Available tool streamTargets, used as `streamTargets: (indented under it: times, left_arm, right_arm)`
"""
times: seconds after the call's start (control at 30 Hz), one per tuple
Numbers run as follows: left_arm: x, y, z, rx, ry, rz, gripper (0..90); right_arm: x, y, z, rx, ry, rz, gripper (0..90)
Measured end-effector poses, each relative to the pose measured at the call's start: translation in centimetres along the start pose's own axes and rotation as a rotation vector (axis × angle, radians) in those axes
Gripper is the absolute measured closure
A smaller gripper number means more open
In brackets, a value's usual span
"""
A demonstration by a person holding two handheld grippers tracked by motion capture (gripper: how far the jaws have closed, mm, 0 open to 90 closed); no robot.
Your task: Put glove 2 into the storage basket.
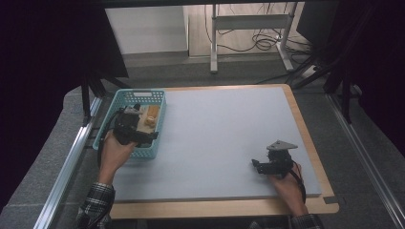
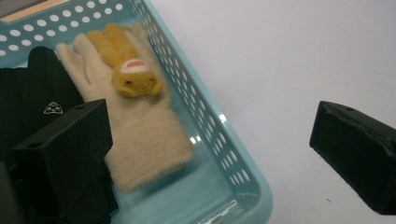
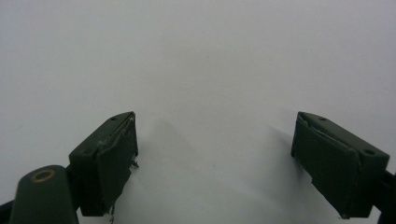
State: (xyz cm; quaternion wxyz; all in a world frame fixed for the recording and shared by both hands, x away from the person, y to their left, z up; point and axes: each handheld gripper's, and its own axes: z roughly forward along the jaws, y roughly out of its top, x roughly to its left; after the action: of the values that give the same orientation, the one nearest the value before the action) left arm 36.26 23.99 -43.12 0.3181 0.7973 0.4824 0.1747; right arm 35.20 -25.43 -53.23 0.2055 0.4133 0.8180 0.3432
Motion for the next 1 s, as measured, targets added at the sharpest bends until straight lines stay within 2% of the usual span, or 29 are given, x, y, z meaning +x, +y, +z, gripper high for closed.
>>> streamTargets:
  times: [0.2, 0.43, 0.57, 0.83, 1.0]
  left_arm:
    - [-0.3, -0.4, -0.6, -0.018, -0.003, 0.002, 0.0]
    - [-0.9, -0.8, -0.8, -0.023, -0.005, 0.023, 0.0]
    - [-1.4, -1.1, -0.7, -0.019, -0.01, 0.042, 0.0]
    - [-2.7, -1.6, -0.6, -0.046, -0.023, 0.056, 0.0]
    - [-3.7, -1.9, -0.2, -0.058, -0.036, 0.078, 0.0]
  right_arm:
    - [0.0, 0.0, 0.0, 0.0, 0.0, -0.001, 14.2]
    - [0.0, 0.0, 0.0, 0.0, 0.0, -0.001, 14.2]
    - [0.0, 0.0, 0.0, 0.0, 0.001, 0.0, 14.2]
    - [0.0, 0.0, 0.0, 0.0, 0.001, 0.0, 14.1]
    - [0.0, 0.0, 0.0, 0.0, 0.001, 0.0, 14.1]
